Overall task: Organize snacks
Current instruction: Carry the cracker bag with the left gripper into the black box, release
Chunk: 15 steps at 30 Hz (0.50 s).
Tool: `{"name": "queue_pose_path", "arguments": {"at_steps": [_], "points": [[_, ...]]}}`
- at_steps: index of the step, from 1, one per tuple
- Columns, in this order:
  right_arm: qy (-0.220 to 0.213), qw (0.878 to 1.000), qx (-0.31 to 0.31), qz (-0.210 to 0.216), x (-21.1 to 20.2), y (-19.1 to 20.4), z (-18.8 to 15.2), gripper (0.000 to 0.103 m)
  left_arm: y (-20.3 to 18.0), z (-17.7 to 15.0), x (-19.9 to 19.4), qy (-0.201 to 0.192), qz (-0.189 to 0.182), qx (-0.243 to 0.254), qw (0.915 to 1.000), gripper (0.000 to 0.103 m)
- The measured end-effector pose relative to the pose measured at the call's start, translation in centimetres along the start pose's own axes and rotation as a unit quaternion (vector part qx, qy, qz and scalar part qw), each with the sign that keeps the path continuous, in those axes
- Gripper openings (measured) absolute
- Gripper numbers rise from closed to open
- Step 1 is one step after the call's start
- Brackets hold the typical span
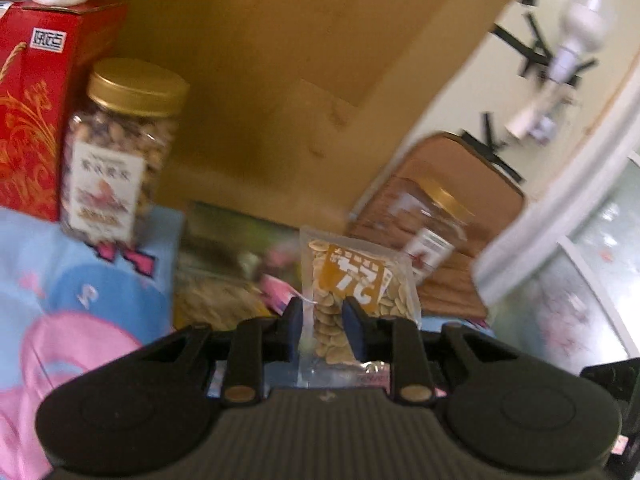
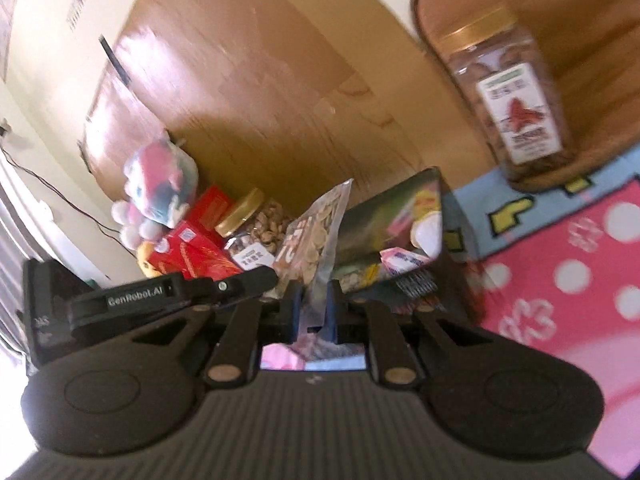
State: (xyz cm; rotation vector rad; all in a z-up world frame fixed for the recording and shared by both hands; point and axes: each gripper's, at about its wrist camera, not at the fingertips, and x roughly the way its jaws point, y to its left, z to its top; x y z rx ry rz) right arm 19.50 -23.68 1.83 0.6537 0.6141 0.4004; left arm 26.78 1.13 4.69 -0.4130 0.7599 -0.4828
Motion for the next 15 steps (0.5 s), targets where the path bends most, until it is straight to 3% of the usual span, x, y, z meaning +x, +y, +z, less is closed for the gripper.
{"name": "queue_pose_path", "arguments": {"at_steps": [9,12,15], "points": [[0.003,0.998,-0.036,-0.052,6.0,0.1,-0.2,0.024,2.6,1.4,3.3,-0.003,0.061,0.002,0.9981,0.027],[-0.008,0.993,-0.084,-0.082,5.9,1.7,-0.6,0.043,2.9,1.3,3.0,-0.01,0.054,-0.004,0.9985,0.029],[-0.044,0.987,-0.115,-0.101,4.1,2.6,-1.2,0.046,2.5,1.0,1.5,-0.027,0.047,0.004,0.9985,0.029]]}}
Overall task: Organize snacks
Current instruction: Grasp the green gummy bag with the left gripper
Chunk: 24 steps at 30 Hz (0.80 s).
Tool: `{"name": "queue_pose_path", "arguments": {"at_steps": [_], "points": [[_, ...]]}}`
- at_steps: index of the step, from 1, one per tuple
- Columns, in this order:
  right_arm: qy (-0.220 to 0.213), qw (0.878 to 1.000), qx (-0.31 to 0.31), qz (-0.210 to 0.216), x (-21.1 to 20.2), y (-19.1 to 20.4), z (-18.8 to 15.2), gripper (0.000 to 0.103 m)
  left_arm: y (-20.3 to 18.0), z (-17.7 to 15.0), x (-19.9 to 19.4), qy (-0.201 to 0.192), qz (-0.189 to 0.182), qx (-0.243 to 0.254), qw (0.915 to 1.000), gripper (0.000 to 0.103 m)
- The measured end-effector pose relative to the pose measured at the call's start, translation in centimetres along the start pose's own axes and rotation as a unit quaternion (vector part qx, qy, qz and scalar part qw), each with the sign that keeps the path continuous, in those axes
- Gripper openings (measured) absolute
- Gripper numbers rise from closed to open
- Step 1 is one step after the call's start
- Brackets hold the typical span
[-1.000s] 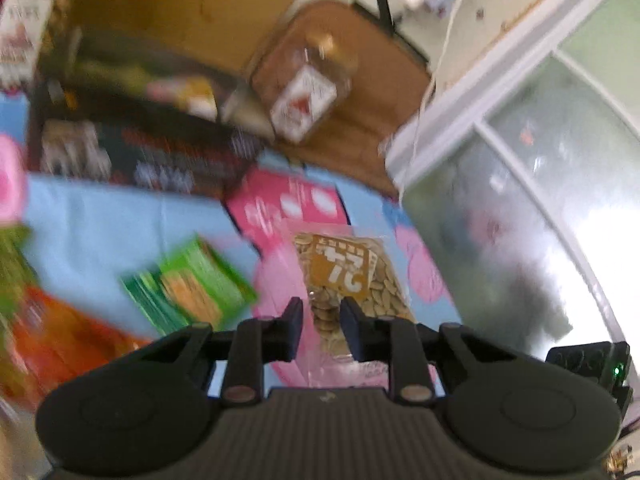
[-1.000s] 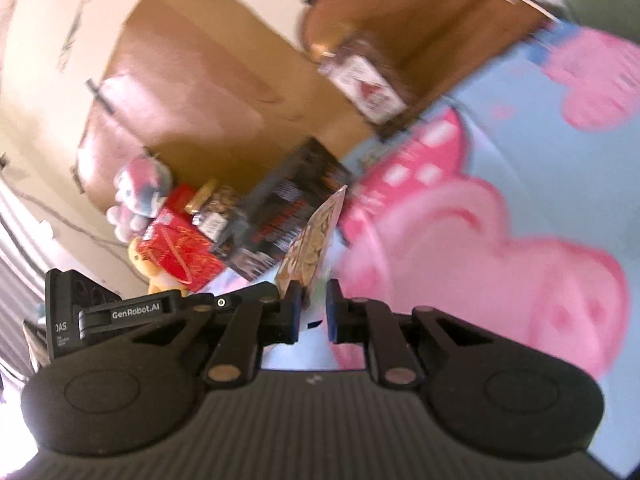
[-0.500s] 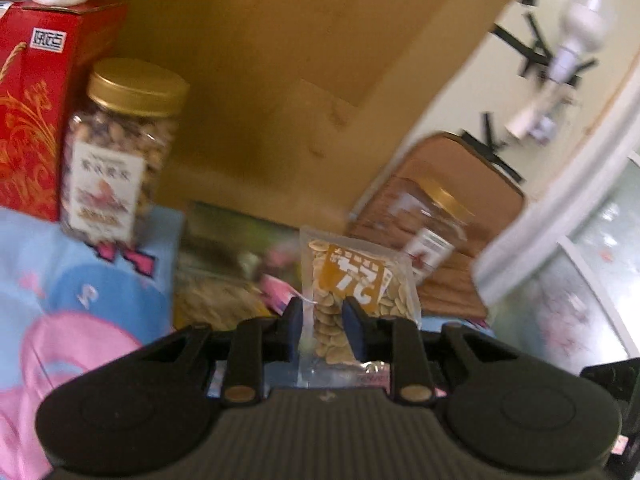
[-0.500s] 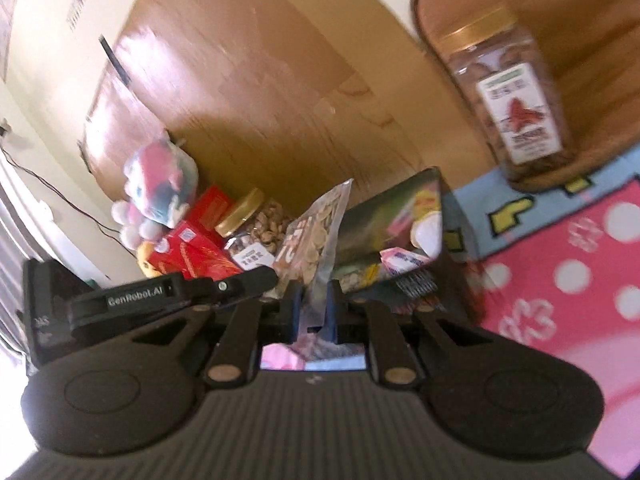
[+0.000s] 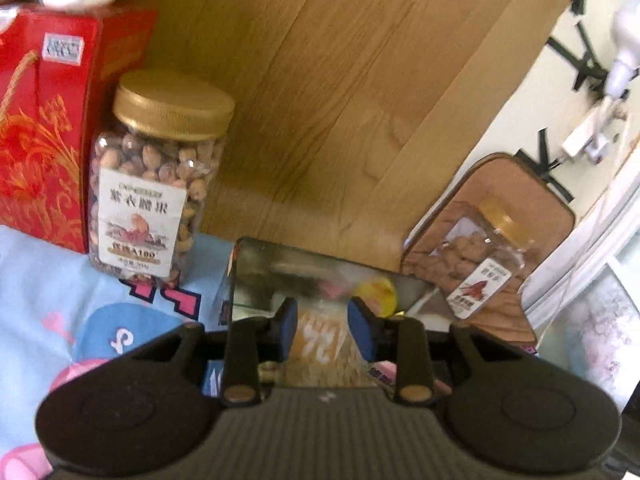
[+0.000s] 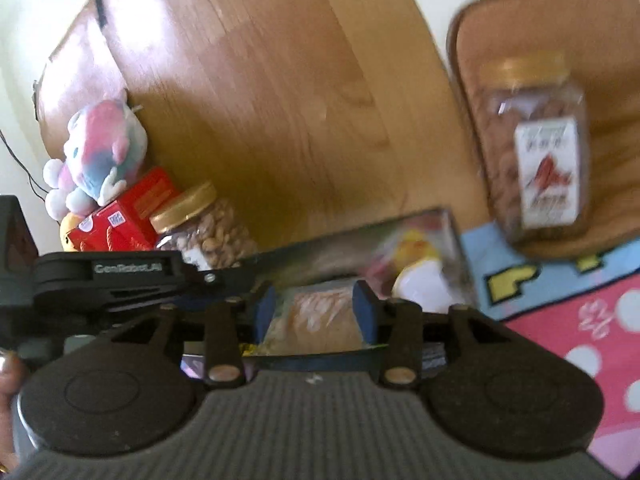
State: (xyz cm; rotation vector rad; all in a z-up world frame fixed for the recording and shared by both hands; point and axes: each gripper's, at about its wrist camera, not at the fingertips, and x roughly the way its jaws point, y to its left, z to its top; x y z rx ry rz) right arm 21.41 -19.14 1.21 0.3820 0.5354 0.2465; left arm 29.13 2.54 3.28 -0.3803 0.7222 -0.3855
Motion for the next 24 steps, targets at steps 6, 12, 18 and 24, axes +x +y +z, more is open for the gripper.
{"name": "queue_pose_path", "arguments": {"at_steps": [6,12,18,24], "points": [[-0.031,0.999,0.03,0.016,-5.1,-1.4,-0.9,0.046,-0.2,-1.5,-5.0,-0.023,-0.035,0.006,0.9991,0.03],[0.012,0.997,0.018,0.072,-8.3,-0.7,-4.4,0.046,2.0,-5.9,-8.9,-0.006,-0.01,0.031,0.9994,0.033],[0.1,0.986,-0.086,0.103,-7.1,3.7,-8.8,0.046,5.4,-9.0,-10.0,0.041,0.024,0.023,0.9986,0.033],[0.127,0.97,-0.196,0.061,-5.3,6.6,-12.4,0.048,6.8,-10.5,-9.6,0.06,0.009,0.01,0.9981,0.033]]}}
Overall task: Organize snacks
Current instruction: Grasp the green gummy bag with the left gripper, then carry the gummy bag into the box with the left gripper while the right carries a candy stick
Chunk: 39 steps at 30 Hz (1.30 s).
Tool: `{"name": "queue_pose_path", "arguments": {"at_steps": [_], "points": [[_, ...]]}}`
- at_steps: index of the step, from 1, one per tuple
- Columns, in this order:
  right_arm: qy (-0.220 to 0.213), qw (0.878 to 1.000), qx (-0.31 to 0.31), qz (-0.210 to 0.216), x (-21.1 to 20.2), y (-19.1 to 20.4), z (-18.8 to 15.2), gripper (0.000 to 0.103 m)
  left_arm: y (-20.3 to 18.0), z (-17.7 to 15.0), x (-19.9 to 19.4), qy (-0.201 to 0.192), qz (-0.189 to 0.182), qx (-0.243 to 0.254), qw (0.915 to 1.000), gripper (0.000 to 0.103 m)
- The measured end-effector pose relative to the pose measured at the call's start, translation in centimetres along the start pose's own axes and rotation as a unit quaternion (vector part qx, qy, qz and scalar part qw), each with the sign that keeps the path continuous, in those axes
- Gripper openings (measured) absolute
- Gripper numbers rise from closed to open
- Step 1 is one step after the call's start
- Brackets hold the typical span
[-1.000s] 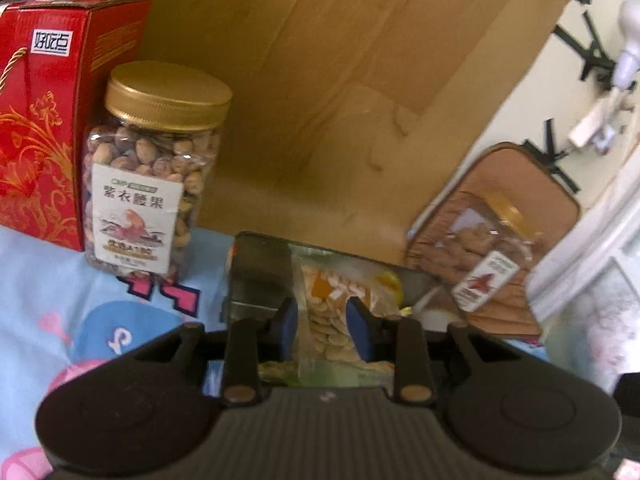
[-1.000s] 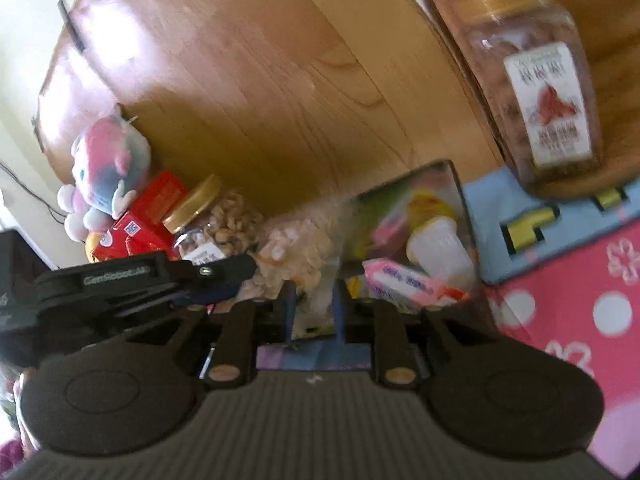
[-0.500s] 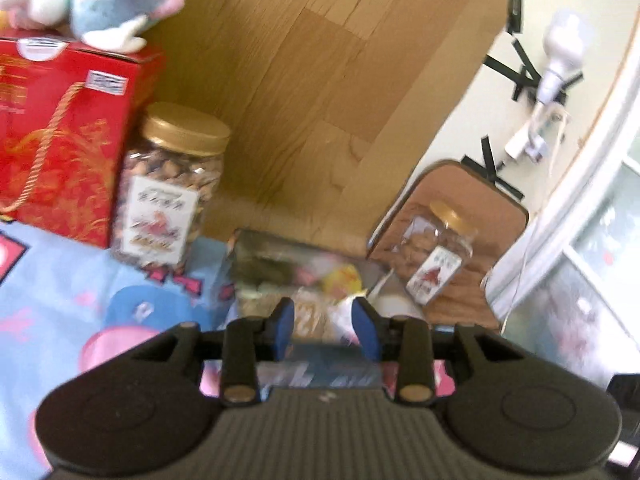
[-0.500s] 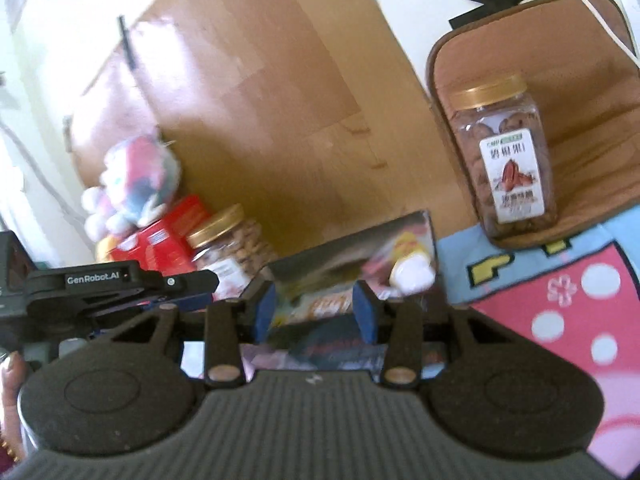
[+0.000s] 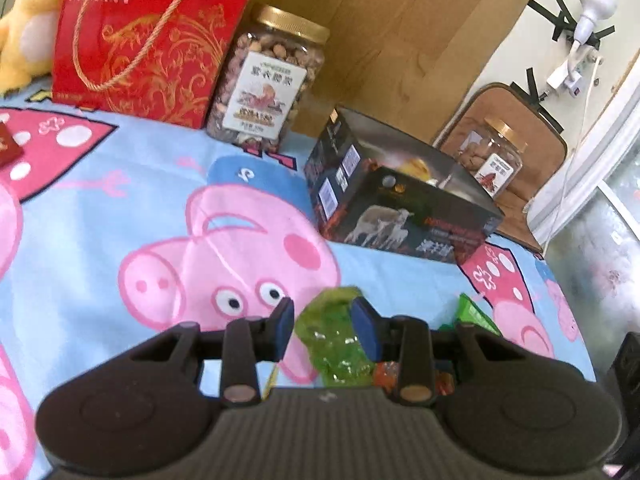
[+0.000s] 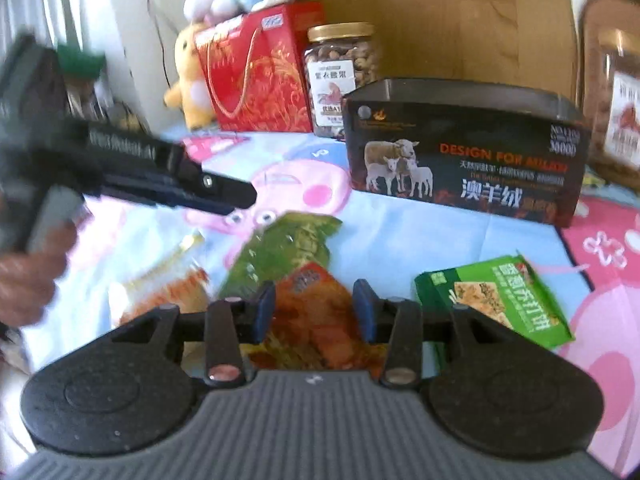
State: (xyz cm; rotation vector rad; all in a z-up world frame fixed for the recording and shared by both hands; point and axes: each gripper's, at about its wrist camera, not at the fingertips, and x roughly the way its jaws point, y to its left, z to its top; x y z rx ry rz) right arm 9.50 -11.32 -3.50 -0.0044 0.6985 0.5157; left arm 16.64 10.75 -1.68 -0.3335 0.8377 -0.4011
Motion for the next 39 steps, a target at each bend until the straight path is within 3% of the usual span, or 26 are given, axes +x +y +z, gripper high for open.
{"name": "queue_pose_path", "arguments": {"at_steps": [5,9,13,16,19,24,26,29,33,36,39], "points": [[-0.004,0.998,-0.03,-0.049,-0.3,0.1,-1.0,0.064,-0.5,-0.6,0.6,0.015,-0.008,0.005,0.9998,0.033],[-0.004,0.995,0.008,-0.103,-0.6,-2.0,-0.3,0.061,-0.2,-1.0,0.8,0.027,-0.018,-0.003,0.9995,0.033],[-0.001,0.996,0.086,-0.007,-0.7,-3.7,1.0,0.06,0.3,-1.3,0.8,0.037,-0.041,-0.025,0.9982,0.033],[0.022,0.996,0.084,0.029,1.1,-3.8,1.8,0.057,0.3,-1.7,0.9,0.043,-0.058,-0.03,0.9969,0.033],[0.034,0.997,0.06,0.04,2.4,-2.8,2.0,0.056,0.3,-2.2,0.9,0.043,-0.061,-0.031,0.9967,0.033],[0.033,0.999,0.008,0.021,2.9,-0.6,1.8,0.049,1.4,-3.1,0.4,0.036,-0.08,-0.066,0.994,0.033],[0.029,0.999,0.002,0.031,2.8,-0.3,1.6,0.039,2.0,-3.2,0.1,0.028,-0.079,-0.086,0.9927,0.032],[0.03,0.998,-0.001,0.048,3.0,0.0,1.5,0.034,2.3,-3.3,-0.7,0.011,-0.058,-0.096,0.9936,0.035],[0.026,0.997,0.019,0.065,3.2,-0.1,1.5,0.024,2.8,-3.3,-0.7,0.01,-0.062,-0.102,0.9928,0.038],[0.018,0.996,0.053,0.074,3.0,-0.5,1.4,0.013,3.5,-3.3,-0.5,0.01,-0.094,-0.123,0.9879,0.048],[0.008,0.991,0.093,0.096,2.5,-1.2,1.7,0.012,3.8,-3.3,-0.4,0.008,-0.108,-0.131,0.9854,0.052]]}}
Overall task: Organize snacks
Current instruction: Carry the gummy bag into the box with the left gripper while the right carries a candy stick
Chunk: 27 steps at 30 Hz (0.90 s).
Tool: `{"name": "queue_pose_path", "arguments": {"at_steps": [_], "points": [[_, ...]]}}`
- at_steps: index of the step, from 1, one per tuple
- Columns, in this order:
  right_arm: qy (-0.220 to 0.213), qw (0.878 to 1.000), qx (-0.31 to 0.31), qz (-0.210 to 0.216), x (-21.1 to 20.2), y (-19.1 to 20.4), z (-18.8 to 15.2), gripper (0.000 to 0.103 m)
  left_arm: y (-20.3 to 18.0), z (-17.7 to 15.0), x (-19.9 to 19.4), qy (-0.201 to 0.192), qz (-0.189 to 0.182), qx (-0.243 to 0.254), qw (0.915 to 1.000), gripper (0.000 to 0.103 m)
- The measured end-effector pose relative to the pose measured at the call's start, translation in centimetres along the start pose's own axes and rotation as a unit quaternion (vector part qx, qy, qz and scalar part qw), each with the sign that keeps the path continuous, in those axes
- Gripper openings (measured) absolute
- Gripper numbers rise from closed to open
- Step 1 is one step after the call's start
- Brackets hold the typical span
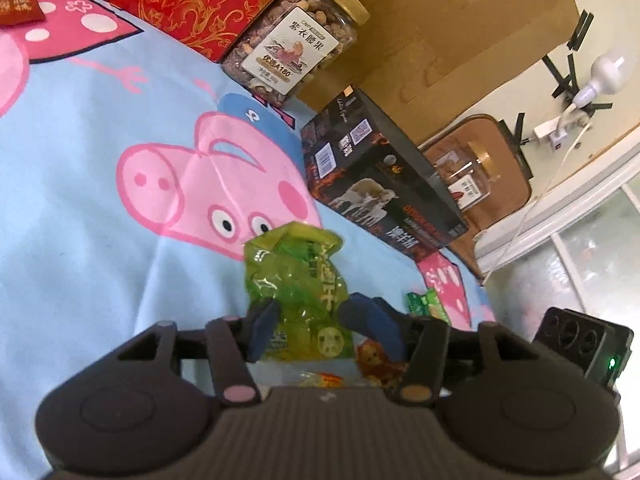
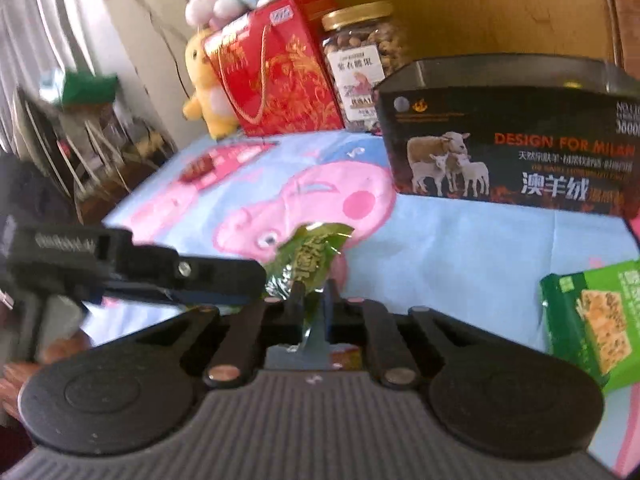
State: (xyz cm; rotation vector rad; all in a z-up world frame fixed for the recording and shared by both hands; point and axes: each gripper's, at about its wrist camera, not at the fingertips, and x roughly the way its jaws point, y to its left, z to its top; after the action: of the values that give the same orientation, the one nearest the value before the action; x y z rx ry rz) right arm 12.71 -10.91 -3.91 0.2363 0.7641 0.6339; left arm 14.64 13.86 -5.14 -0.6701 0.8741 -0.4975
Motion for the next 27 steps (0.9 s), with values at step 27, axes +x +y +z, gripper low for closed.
{"name": "queue_pose_path", "arguments": {"at_steps": [27], "points": [[-0.009,0.942,0.27,0.197,-1.5,-5.0,-0.3,0.007,-1.4,1.4,-0.1,-0.01,-0.059,-0.011,0.9981,0.028]]}}
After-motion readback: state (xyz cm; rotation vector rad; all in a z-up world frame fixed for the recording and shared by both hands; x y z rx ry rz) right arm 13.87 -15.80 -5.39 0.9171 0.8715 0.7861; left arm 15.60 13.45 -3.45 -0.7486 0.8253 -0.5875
